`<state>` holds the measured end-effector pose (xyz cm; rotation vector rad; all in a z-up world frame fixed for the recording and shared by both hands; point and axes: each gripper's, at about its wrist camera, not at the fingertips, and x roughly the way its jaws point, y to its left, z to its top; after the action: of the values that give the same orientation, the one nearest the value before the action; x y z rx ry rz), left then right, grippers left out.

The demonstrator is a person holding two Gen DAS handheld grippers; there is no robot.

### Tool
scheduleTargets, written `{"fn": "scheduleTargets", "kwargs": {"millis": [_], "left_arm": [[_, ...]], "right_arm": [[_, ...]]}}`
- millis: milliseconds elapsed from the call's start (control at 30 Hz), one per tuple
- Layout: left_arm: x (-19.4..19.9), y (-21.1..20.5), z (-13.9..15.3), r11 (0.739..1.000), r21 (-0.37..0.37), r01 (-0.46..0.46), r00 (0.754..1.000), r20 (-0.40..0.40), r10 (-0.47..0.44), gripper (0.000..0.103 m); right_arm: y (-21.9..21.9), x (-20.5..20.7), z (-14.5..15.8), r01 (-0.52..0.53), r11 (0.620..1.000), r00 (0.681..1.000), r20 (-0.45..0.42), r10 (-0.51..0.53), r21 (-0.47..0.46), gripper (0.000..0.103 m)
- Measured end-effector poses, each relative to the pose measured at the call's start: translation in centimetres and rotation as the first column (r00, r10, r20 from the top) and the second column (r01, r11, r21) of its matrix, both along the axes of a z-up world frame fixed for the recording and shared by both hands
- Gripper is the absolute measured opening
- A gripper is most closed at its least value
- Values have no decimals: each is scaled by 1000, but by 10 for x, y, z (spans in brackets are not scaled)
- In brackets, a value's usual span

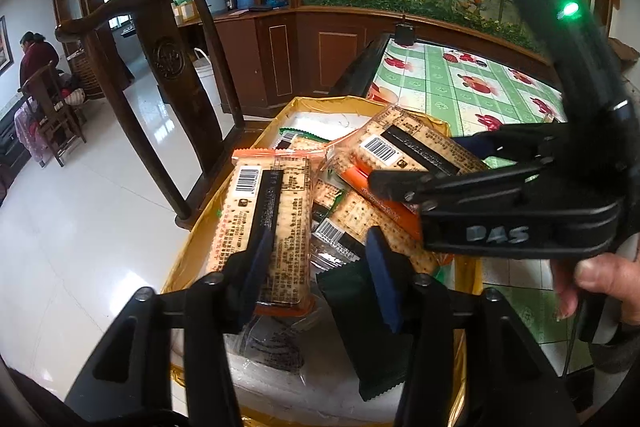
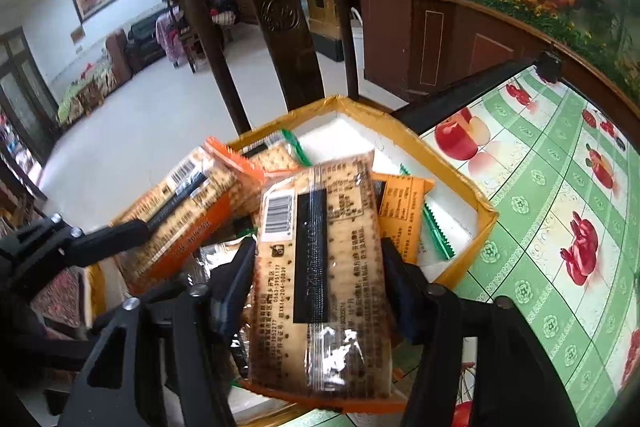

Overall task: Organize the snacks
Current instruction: 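Carry both packs to the white tray and release them inside, then return both tools from the tray to the remaining snacks on the table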

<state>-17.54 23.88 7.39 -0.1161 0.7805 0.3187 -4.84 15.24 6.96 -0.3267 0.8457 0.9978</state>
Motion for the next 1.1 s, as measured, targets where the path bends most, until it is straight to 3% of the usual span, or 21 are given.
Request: {"fn": "scheduleTargets", "kwargs": {"millis": [33, 233, 633, 1100], "left_arm": [[0, 0, 0, 1000, 2, -4, 1000, 2, 4, 66], [1, 1, 3, 999, 25, -24, 1000, 12, 24, 79], [16, -17, 12, 997, 81, -13, 1000, 22, 11, 88], [60, -83, 15, 990, 75, 120, 993, 13, -121, 89]], "right_arm": [[-2, 0, 3, 1, 1000, 1000, 1, -1, 14, 67], [-11, -1, 14, 23, 999, 999, 39, -24, 32, 70], [-44, 9, 21, 110, 993, 992, 64, -113, 51, 77], [-133, 32, 18, 292, 955, 953, 65, -294, 40, 78]]}}
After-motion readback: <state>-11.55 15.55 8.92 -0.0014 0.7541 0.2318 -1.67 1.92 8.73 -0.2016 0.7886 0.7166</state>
